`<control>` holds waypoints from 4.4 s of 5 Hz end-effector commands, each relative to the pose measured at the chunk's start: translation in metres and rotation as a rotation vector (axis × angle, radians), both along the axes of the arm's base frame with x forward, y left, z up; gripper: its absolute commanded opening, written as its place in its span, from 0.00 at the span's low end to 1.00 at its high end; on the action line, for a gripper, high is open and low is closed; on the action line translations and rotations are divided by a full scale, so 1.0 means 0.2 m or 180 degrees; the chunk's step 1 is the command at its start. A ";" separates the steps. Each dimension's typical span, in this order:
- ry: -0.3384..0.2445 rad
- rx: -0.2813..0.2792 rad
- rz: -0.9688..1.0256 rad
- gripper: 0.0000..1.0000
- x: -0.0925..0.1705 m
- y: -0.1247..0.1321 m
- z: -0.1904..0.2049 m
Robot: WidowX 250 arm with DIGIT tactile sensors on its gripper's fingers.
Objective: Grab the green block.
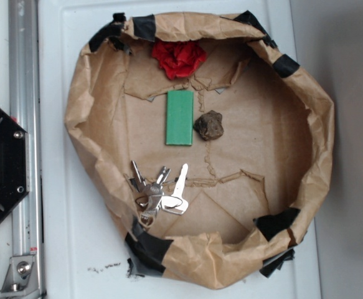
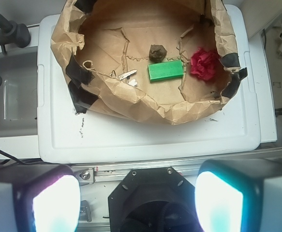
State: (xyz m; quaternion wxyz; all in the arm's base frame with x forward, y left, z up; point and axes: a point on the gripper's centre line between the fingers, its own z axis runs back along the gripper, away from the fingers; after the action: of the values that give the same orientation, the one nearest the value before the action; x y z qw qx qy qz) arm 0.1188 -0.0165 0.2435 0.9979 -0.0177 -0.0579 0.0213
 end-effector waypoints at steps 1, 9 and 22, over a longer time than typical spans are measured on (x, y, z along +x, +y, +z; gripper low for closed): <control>0.0000 0.0000 0.0000 1.00 0.00 0.00 0.00; -0.0391 0.0480 0.2570 1.00 0.62 0.22 -0.75; -0.0518 -0.0484 0.3677 1.00 0.70 0.28 -0.93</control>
State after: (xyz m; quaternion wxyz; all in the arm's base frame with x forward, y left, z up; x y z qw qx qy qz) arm 0.2532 0.0382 0.0461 0.8199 -0.0396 -0.1054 0.5614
